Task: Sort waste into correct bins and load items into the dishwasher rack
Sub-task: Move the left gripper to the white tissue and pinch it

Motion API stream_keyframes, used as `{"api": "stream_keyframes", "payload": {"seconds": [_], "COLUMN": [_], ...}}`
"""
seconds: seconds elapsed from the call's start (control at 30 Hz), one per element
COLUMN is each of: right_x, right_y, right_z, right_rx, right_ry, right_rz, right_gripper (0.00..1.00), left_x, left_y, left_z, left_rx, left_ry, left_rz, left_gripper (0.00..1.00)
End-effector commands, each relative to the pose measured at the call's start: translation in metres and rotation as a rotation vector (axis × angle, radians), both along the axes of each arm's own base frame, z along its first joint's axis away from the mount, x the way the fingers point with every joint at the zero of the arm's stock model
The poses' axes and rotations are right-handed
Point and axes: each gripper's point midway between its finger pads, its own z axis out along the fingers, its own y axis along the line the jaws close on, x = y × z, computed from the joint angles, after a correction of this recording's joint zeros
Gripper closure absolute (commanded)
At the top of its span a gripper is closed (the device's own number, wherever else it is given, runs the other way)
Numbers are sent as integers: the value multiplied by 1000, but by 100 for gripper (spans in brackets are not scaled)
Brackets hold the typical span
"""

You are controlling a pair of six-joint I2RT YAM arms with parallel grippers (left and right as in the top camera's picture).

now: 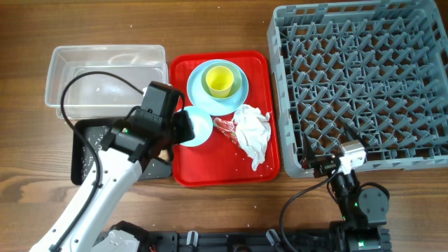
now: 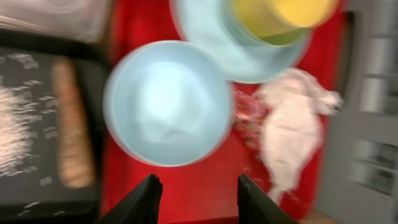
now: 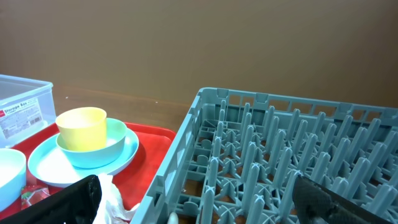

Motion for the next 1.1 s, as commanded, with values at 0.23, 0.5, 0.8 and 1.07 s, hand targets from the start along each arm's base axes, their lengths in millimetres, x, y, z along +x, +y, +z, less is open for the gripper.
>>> {"api": "stream_keyframes", "payload": {"seconds": [0.23,0.5,0.8,1.07], "right_x": [0,0,0,0], "right_y": [1,1,1,1], "right_z": [1,1,1,1], "right_rx": [12,12,12,12], "right_ry": [-4,-3,-3,-4], "right_rz": [5,5,5,5], "right_gripper": [0,0,0,0], "left_x": [6,44,74,68], "left_y": [-106,-150,-166,-160], "left_z": [3,-19,-59,-89], "left_rx": [-215,-261,-247,-183], "left_ry": [-46,-132,-176,-112], "left_rz": [-165,-50,-18,-11], "left_gripper": [47,29,14,15]}}
